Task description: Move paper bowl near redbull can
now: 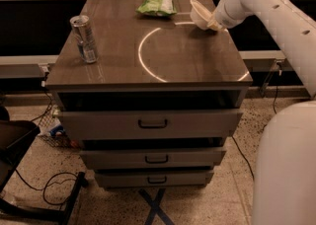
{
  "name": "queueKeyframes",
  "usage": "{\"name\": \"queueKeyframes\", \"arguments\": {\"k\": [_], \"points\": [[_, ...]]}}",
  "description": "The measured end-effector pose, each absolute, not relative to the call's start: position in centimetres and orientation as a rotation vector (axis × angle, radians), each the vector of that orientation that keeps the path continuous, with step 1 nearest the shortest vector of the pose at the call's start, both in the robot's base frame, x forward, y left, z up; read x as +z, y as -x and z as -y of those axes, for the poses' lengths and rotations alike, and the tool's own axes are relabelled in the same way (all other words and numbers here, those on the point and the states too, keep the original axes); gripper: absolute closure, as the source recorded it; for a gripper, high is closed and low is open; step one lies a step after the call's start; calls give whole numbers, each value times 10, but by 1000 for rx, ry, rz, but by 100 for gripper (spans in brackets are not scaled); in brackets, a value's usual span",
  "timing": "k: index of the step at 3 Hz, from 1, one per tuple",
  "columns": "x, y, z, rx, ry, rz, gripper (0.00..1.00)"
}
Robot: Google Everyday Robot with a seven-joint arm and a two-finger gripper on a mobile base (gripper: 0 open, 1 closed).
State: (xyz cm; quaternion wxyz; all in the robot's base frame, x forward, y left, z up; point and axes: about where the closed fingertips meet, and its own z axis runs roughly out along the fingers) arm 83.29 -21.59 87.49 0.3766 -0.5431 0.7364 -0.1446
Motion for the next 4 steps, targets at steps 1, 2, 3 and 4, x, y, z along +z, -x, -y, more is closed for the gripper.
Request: {"name": "queueKeyframes", "arguments": {"k": [1, 2, 3, 4], "points": [[875, -833, 216, -370, 1389, -1883, 100], [892, -832, 218, -452, 1426, -1868, 100], [931, -828, 218, -581, 1474, -1806, 100], [975, -818, 210, -694, 1533, -1717, 100]]}}
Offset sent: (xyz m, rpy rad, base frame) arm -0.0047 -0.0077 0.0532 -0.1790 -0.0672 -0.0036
